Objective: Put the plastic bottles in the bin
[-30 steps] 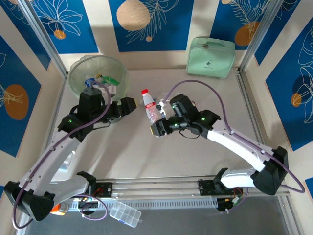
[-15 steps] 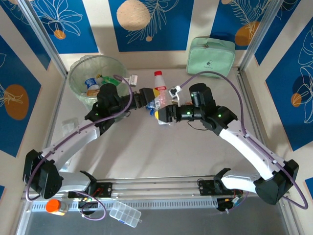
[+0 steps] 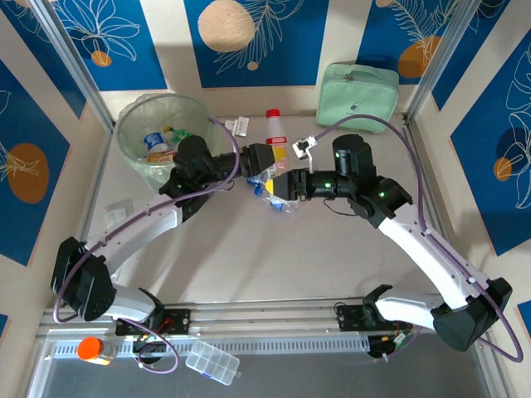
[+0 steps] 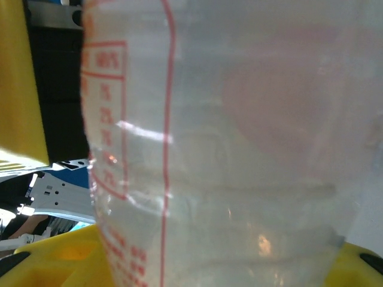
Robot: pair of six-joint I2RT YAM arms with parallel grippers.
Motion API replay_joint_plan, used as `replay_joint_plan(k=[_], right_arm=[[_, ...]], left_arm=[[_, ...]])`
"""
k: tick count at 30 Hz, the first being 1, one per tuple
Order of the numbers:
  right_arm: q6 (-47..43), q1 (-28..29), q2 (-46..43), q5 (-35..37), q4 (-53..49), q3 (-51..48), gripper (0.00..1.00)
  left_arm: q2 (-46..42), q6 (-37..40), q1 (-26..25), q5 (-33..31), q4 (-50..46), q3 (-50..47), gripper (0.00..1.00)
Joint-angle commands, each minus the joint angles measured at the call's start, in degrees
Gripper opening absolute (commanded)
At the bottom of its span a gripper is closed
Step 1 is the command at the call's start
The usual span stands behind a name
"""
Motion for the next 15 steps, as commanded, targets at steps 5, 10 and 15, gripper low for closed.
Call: replay_joint_plan(k=[5, 10, 15], right_arm=[[-1.2, -0.6, -0.6, -1.5, -2.2, 3.0, 0.53], [-1.6, -0.8, -1.3, -1.4, -2.8, 2.4, 0.55], [-2.9, -0.2, -2.0, 0.6, -4.1, 2.3, 0.72]], left_arm=[[1.0, -0.9, -0.9, 2.9, 3.9, 2.6, 0.58], [0.5, 0.5, -0.9, 2.0, 1.8, 2.9, 0.47], [0.0, 1.7, -0.9, 1.5, -0.2, 3.6, 0.46]])
